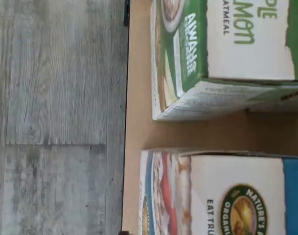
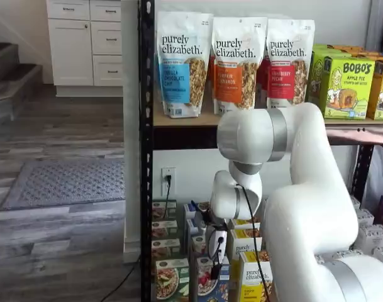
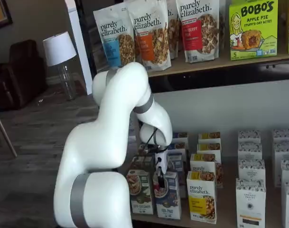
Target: Pick up the blue and white box that is on the bottom shelf, the second box from the left
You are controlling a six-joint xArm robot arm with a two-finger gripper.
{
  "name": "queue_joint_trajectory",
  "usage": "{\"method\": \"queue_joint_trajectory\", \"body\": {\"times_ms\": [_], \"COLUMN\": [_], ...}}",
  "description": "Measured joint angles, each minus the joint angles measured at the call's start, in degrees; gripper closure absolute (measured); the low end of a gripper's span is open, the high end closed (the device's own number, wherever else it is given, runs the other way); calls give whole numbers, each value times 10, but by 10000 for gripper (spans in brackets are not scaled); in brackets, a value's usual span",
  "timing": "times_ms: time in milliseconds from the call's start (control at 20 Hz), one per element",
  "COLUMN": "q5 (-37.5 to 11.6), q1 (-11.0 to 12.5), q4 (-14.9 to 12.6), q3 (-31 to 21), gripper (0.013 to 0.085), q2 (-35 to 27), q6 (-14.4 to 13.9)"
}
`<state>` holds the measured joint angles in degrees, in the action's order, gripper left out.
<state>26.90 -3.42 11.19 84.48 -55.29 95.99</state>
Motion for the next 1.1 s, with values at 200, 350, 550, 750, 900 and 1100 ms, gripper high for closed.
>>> {"method": "queue_joint_trajectory", "body": {"times_ms": [200,350,550,750,900,1100], "q5": [-4,-8,-22,-24,-32,-43], "q1": [-2,-3,-4,-4,-6,-7], "q4": [-6,-6,0,4,11,19], "q3": [-6,-14,-26,-31,-35,-39], "gripper": [130,130,130,130,130,130], "q2": [2,5,8,7,7,6], "q6": [-6,-7,-2,2,7,14]}}
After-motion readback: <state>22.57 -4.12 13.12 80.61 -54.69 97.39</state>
